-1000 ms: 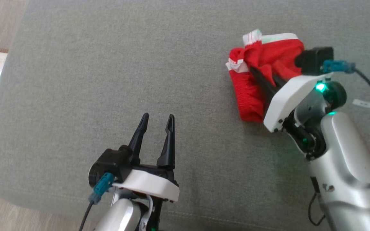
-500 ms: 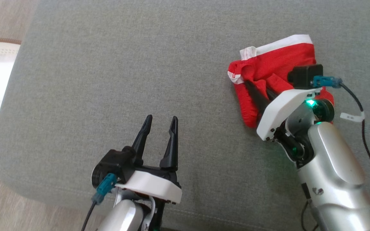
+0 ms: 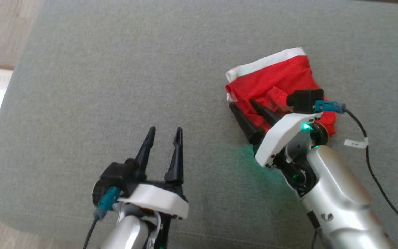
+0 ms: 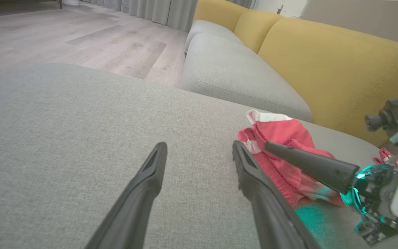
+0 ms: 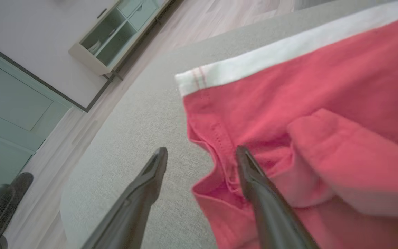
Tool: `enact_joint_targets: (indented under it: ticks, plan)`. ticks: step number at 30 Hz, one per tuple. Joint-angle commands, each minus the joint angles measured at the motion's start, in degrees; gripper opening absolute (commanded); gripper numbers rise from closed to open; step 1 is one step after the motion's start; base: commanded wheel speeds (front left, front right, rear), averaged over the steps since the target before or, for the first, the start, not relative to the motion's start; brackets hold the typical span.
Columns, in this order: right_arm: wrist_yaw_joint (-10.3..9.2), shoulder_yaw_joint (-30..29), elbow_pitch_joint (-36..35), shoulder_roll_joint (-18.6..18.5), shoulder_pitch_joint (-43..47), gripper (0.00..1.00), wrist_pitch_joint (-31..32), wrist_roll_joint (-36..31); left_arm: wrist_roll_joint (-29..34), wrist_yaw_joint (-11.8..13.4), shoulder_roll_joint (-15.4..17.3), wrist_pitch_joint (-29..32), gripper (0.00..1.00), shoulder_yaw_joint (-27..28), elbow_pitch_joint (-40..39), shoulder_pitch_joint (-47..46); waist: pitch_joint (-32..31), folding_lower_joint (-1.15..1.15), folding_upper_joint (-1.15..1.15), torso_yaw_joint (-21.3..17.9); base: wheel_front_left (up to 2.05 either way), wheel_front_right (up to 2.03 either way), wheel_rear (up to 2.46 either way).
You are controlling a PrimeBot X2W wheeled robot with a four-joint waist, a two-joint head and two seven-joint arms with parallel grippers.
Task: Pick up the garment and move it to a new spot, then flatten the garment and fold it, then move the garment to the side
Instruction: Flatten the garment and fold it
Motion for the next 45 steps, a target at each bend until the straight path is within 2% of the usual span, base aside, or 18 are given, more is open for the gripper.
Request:
enact_joint_targets:
  ticks: [1, 6, 11, 18, 25, 31, 38, 39, 40, 42, 45]
  plan:
    - [-0.04, 1.3, -2.4, 1.4, 0.6, 1.0, -1.1, 0.3, 0.2, -0.2, 0.0, -0.4, 1.0, 2.0, -1.5, 0.7, -1.3, 0.0, 0.0, -1.1, 0.0, 0.0, 0.0]
    - [-0.04, 0.6, -4.4, 1.1, 2.8, 1.0, -4.0, -0.7, 1.1, -0.5, 0.0, -0.4, 1.0, 4.0, -0.9, 2.4, -4.0, 0.0, 0.0, -3.3, 0.0, 0.0, 0.0]
    - [-0.04, -2.5, -8.0, -1.0, 6.6, 1.0, -7.0, -2.6, 1.9, -0.9, 0.0, -0.4, 1.0, 5.6, -0.7, 4.2, -6.5, 0.0, 0.0, -4.9, 0.0, 0.0, 0.0]
    - [-0.04, -9.6, -12.4, -5.3, 13.5, 1.0, -13.5, -10.2, 3.2, -1.9, 0.0, -0.4, 1.0, 7.6, -0.7, 6.8, -9.4, 0.0, 0.0, -6.6, 0.0, 0.0, 0.0]
    - [-0.04, -15.7, -12.7, -8.1, 21.2, 1.0, -18.8, -17.3, 6.4, -3.5, 0.0, -0.4, 1.0, 10.3, 0.5, 10.1, -12.7, 0.0, 0.0, -7.1, 0.0, 0.0, 0.0]
    - [-0.04, -17.9, -12.1, -7.7, 24.5, 1.0, -20.9, -20.1, 7.6, -4.6, 0.0, -0.4, 1.0, 12.5, 0.5, 11.9, -13.9, 0.0, 0.0, -6.7, 0.0, 0.0, 0.0]
    - [-0.04, -18.1, -13.0, -8.0, 22.9, 1.0, -20.9, -20.1, 8.1, -5.3, 0.0, -0.4, 1.0, 13.6, 0.3, 12.3, -13.6, 0.0, 0.0, -5.7, 0.0, 0.0, 0.0]
    - [-0.04, -17.9, -13.1, -8.4, 22.2, 0.92, -20.6, -19.9, 8.2, -5.5, 0.0, -0.4, 1.0, 13.7, 0.3, 12.2, -13.3, 0.0, 0.0, -5.5, 0.0, 0.0, 0.0]
    - [-0.04, -17.5, -13.2, -9.0, 21.4, 0.49, -20.0, -19.8, 8.4, -5.7, 0.0, -0.4, 1.0, 13.8, 0.4, 11.9, -12.9, 0.0, 0.0, -5.2, 0.0, 0.0, 0.0]
    - [-0.04, -16.7, -13.2, -10.3, 19.2, 0.0, -19.0, -19.2, 9.0, -6.3, 0.0, -0.4, 1.0, 13.9, 0.6, 11.2, -11.8, 0.0, 0.0, -4.6, 0.0, 0.0, 0.0]
    - [-0.04, -14.3, -12.4, -13.0, 14.6, 0.0, -16.9, -18.7, 9.7, -7.3, 0.0, -0.4, 1.0, 14.0, 1.0, 9.5, -9.4, 0.0, 0.0, -3.9, 0.0, 0.0, 0.0]
